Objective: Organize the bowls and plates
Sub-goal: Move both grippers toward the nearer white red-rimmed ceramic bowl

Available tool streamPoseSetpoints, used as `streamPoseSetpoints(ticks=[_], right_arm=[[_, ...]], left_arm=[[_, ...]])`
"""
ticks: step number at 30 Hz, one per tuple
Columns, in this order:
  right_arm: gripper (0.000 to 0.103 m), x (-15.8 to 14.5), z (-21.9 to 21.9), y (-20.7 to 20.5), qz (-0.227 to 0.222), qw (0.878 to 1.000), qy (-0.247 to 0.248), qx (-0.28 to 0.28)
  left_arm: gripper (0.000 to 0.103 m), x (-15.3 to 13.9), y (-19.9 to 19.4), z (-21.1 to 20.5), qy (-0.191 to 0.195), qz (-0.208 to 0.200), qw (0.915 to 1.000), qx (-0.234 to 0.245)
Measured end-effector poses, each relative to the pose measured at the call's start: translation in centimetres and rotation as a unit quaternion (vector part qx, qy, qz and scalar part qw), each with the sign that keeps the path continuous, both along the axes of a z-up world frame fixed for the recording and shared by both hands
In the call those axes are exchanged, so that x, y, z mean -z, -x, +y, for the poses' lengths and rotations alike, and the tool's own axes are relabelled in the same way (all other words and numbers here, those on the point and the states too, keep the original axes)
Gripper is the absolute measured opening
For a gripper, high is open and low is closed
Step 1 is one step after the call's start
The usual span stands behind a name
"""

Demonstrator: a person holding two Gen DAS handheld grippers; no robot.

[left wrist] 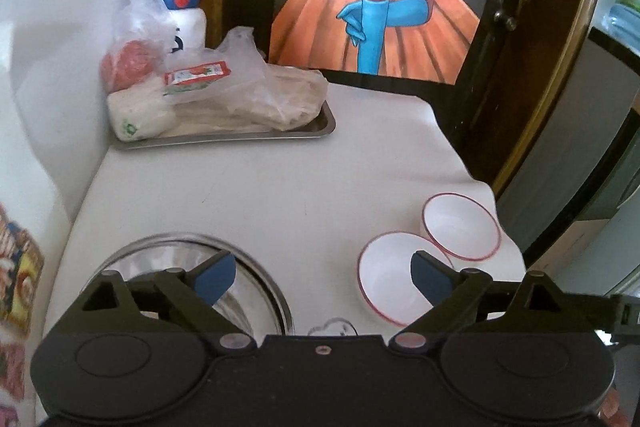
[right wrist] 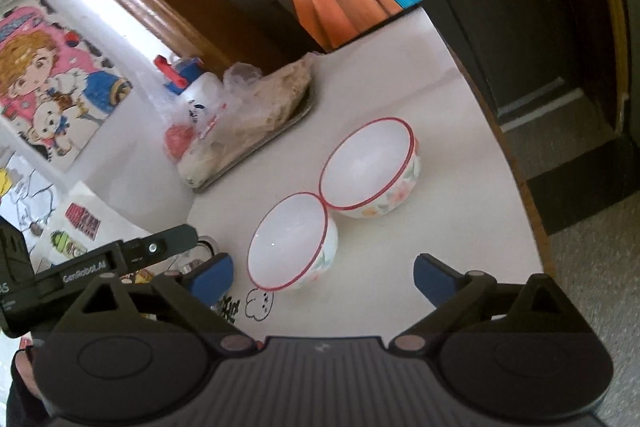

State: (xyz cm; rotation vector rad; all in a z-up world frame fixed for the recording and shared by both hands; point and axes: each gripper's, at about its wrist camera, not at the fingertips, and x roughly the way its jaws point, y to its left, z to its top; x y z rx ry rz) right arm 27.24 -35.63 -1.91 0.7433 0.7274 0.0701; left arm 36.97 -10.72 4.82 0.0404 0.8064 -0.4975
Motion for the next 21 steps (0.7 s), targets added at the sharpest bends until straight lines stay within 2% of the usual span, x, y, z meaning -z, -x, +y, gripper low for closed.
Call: streamPoseSetpoints(ticks=[5, 9, 13, 21], right_arm=[[0.099, 1.1, 0.0, -1.4, 0.007, 1.0, -0.021, 0.009], [0.099, 1.8, 0.0, -2.3, 0.015, 1.0, -0.024, 0.012], [0.087, 2.0, 0.5, -2.9, 0.021, 1.0, -0.007, 0.003], [0.083, 2.1, 0.8, -3.5, 0.021, 1.0, 0.0, 0.0]], left_arm=[[0.095, 1.1, -2.5, -0.4, 0.006, 0.012, 0.9998, 0.016], [0.099, 2.0, -3.7, -0.8, -0.002, 0.016, 0.9997, 0.016], [0.099, 2.6, -4.1, -1.2, -0.015, 0.014, 0.9994, 0.028], [0.099, 3.5, -4.6, -2.8, -0.022, 0.017, 0.9982, 0.053]])
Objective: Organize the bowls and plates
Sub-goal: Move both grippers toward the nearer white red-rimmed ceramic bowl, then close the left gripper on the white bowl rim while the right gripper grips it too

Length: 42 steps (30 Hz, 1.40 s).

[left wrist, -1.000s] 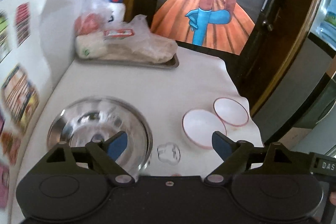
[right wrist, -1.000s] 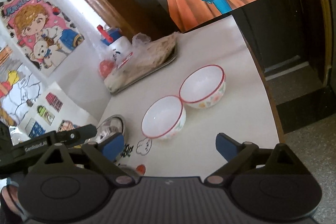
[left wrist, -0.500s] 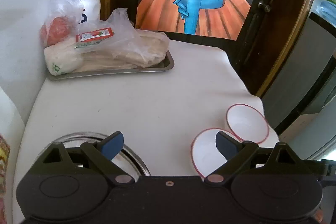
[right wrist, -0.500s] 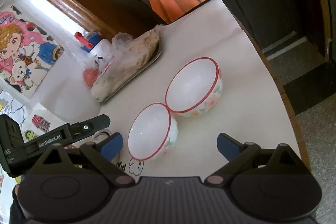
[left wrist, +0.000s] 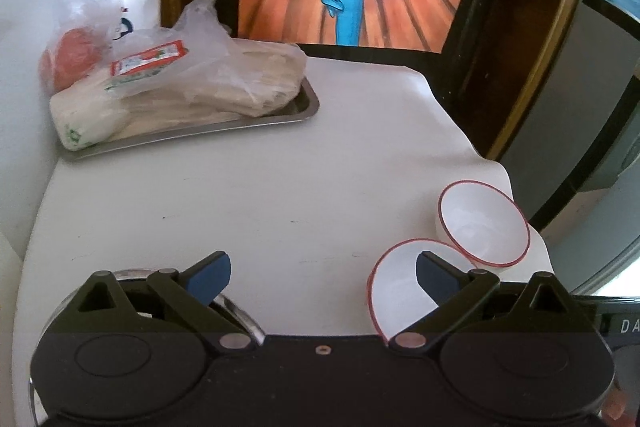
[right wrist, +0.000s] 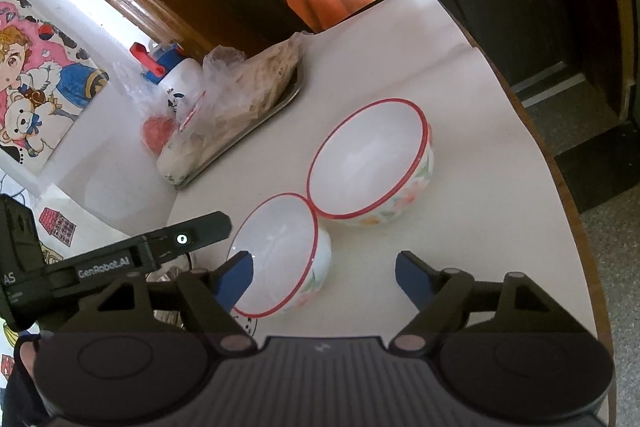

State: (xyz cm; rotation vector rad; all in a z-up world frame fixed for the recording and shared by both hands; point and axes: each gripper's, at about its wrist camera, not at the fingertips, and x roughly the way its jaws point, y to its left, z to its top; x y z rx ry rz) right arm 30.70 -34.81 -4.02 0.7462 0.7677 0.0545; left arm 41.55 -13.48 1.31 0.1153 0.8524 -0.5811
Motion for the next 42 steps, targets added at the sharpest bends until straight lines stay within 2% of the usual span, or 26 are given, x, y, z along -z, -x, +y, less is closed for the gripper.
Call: streamPoseSetpoints(ticks=[8, 11, 17, 19, 22, 26, 31, 36, 40, 42], right_arm=[[0.083, 0.0, 0.2, -0.2, -0.002, 1.0, 0.013, -0.003], [0.078, -0.1, 0.3, -0.3, -0.001, 1.0, 0.024, -0.006], [0.06, -0.1, 0.6, -0.6, 0.002, 0.999, 0.034, -0.014], [0.05, 0.0, 0.7, -0.6, 0.003, 0.999, 0.038, -0.015], [0.041, 0.2, 0.9, -0.7, 0.004, 0.999, 0.034, -0.018], [0.034, 0.2, 0.9, -0.7, -0.001, 0.999, 0.024, -0.021], [0.022, 0.1, 1.1, -0.6, -0.007, 0.999, 0.023, -0.027], [0.022, 0.0, 1.3, -0.6, -0.006, 0.999, 0.028, -0.025], [0.02, -0.1, 1.4, -0.4, -0.008, 0.999, 0.03, -0.022], [0.019, -0.2, 1.5, -0.3, -0.006, 0.999, 0.034, -0.021]], left_arm=[[0.102, 0.6, -0.1, -1.0, -0.004, 0.012, 0.9996, 0.023], [0.102, 0.8, -0.3, -1.0, -0.001, 0.018, 0.9996, 0.021], [0.102, 1.2, -0.7, -0.8, 0.009, 0.037, 0.9992, 0.009], [0.102, 1.5, -0.8, -0.8, 0.012, 0.042, 0.999, 0.009], [0.098, 1.8, -0.8, -0.9, 0.014, 0.042, 0.999, 0.008], [0.085, 2.1, -0.9, -0.8, 0.014, 0.051, 0.9986, 0.008], [0.063, 2.5, -1.1, -0.5, 0.017, 0.069, 0.9975, 0.004], [0.039, 2.9, -0.9, -0.3, 0.024, 0.084, 0.9961, 0.003], [0.01, 3.0, -0.9, -0.2, 0.047, 0.117, 0.992, 0.007], [0.01, 3.0, -0.7, -0.4, 0.053, 0.125, 0.9907, 0.002]])
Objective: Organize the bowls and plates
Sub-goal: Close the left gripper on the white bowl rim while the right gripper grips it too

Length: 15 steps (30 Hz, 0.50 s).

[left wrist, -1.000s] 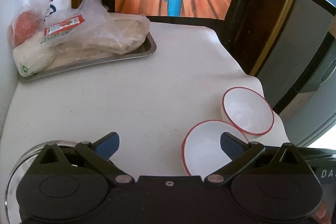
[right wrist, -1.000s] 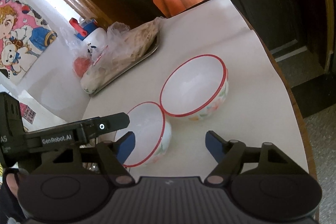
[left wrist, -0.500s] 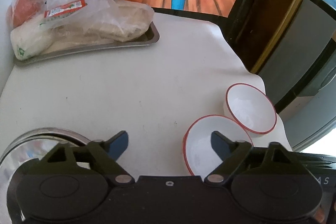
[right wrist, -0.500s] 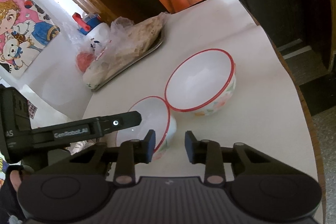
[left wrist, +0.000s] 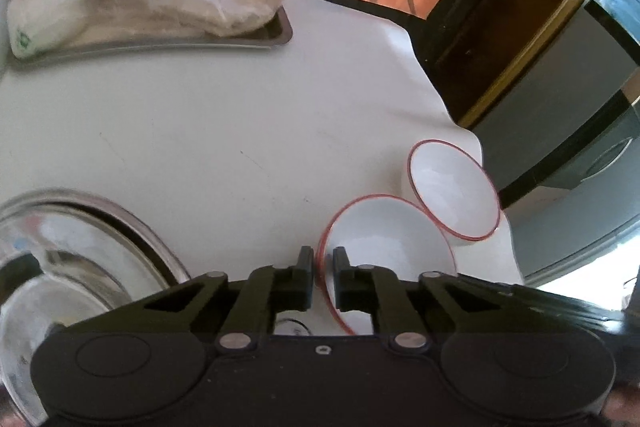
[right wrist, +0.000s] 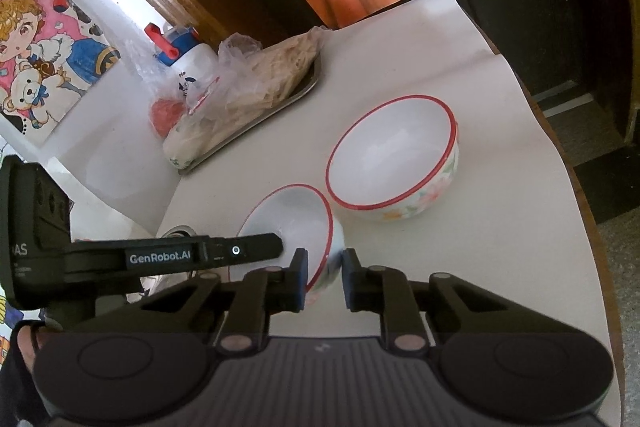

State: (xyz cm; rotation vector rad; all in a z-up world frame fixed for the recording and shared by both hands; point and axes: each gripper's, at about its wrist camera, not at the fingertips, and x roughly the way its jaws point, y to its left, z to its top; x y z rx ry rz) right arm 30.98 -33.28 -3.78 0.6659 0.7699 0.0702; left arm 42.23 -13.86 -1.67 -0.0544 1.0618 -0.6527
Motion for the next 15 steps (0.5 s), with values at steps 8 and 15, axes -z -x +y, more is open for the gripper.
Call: streamPoseSetpoints(ticks=[8, 15], right_arm=[[0.015, -0.8, -0.3, 0.8, 0.002, 1.0, -0.014, 0.006], [0.014, -3.2, 0.4, 2.8, -0.012, 1.0, -0.012, 0.0]], left_arm=[[0.01, -1.1, 0.7, 0.3, 0.013, 0.013, 0.9995, -0.024], [0.01, -3.7, 3.2, 1.1, 0.013, -0.004, 0.9994, -0.033]])
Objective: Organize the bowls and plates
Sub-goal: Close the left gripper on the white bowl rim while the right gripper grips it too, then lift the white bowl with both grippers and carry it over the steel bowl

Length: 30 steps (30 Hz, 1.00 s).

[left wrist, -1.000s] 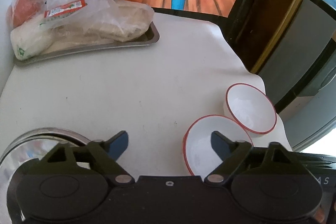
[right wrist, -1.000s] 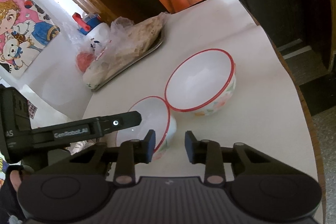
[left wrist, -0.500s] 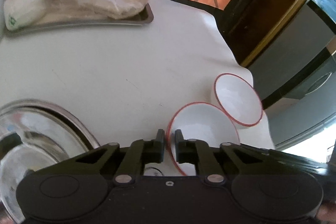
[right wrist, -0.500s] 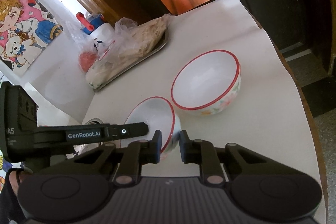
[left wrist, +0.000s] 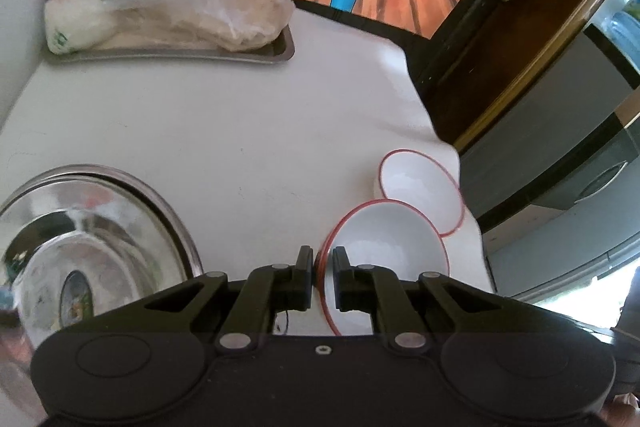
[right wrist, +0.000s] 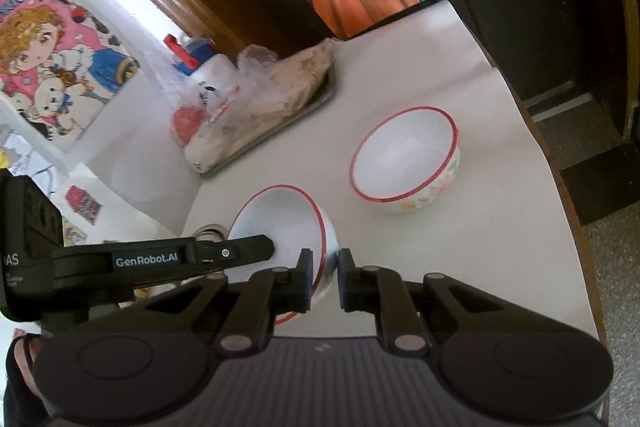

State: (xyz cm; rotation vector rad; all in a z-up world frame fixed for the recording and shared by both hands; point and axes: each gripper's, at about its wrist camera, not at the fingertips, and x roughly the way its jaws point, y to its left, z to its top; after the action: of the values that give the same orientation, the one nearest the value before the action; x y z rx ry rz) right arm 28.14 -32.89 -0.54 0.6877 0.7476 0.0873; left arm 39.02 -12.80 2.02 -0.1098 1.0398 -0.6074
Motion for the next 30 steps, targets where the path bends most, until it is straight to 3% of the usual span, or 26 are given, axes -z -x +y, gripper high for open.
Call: streamPoseSetpoints(ticks=[9, 15, 30], right_arm=[[0.014, -4.0, 2.2, 3.7, -0.022, 0.999, 0.021, -0.02], [0.014, -5.0, 3.4, 5.6, -0.026, 0.999, 0.022, -0.035], [0.014, -3.3, 6.9, 8.6, 0.016, 0.995, 0.055, -0.079]], left_arm=[[0.01, -4.0, 4.8, 2.0, -0.002, -0.03, 0.9995, -0.009], [0.01, -5.1, 7.6, 3.5, -0.008, -0.035, 0.9992, -0.017], [0.01, -2.9, 12.5, 6.1, -0.031, -0.018, 0.9988, -0.034]])
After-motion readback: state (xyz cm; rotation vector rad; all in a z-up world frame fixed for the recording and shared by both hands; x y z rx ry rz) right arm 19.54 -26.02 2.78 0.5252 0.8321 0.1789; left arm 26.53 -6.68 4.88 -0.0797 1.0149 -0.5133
